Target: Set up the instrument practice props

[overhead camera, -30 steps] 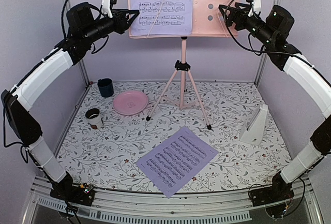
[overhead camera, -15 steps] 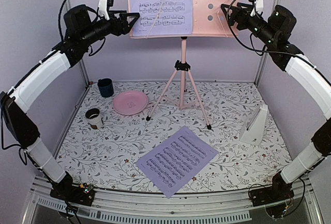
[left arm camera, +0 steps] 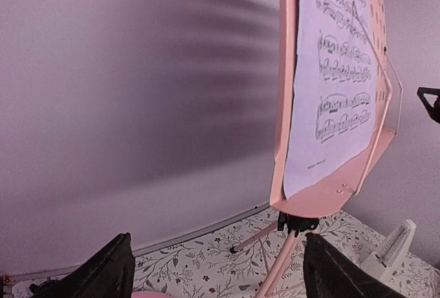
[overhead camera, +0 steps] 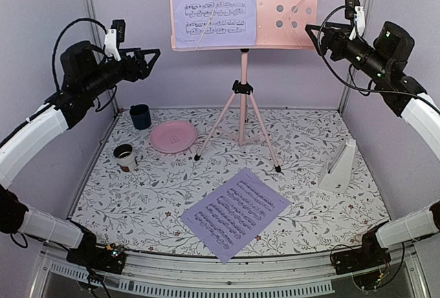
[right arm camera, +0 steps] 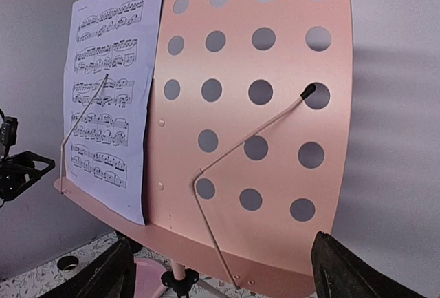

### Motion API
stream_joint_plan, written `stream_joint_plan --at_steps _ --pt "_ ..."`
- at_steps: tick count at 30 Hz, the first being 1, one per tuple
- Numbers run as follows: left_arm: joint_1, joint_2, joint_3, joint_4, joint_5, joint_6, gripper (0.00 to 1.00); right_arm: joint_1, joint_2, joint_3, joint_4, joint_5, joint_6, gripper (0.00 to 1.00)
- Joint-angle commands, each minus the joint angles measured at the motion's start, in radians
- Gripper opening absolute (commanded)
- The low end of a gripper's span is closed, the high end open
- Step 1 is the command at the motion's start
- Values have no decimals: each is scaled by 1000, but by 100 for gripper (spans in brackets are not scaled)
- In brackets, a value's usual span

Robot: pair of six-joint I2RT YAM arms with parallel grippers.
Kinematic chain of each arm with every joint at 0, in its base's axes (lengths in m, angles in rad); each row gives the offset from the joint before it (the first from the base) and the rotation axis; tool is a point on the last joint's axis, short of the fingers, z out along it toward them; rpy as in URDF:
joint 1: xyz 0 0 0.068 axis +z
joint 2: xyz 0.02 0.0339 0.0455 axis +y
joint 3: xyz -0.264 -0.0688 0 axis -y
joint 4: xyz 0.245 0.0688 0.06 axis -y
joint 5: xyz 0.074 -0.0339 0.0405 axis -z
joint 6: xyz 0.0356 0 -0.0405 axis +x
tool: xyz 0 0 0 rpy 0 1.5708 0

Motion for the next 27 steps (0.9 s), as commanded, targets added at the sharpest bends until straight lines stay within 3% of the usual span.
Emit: stream_joint_plan --at_steps 1,6,13,18,27 --pt "12 -45 -150 -22 17 -37 84 -6 -101 -121 -83 -6 52 89" --pt "11 -59 -345 13 152 -68 81 -6 -191 -329 -101 -46 127 86" --pt "-80 71 -475 75 321 -99 78 10 -117 -528 -97 -249 221 74" --pt "-177 239 -455 169 380 -119 74 63 -1 -598 -77 -300 220 70" --pt "-298 613 -266 287 456 -202 64 110 97 -701 -18 -307 248 63"
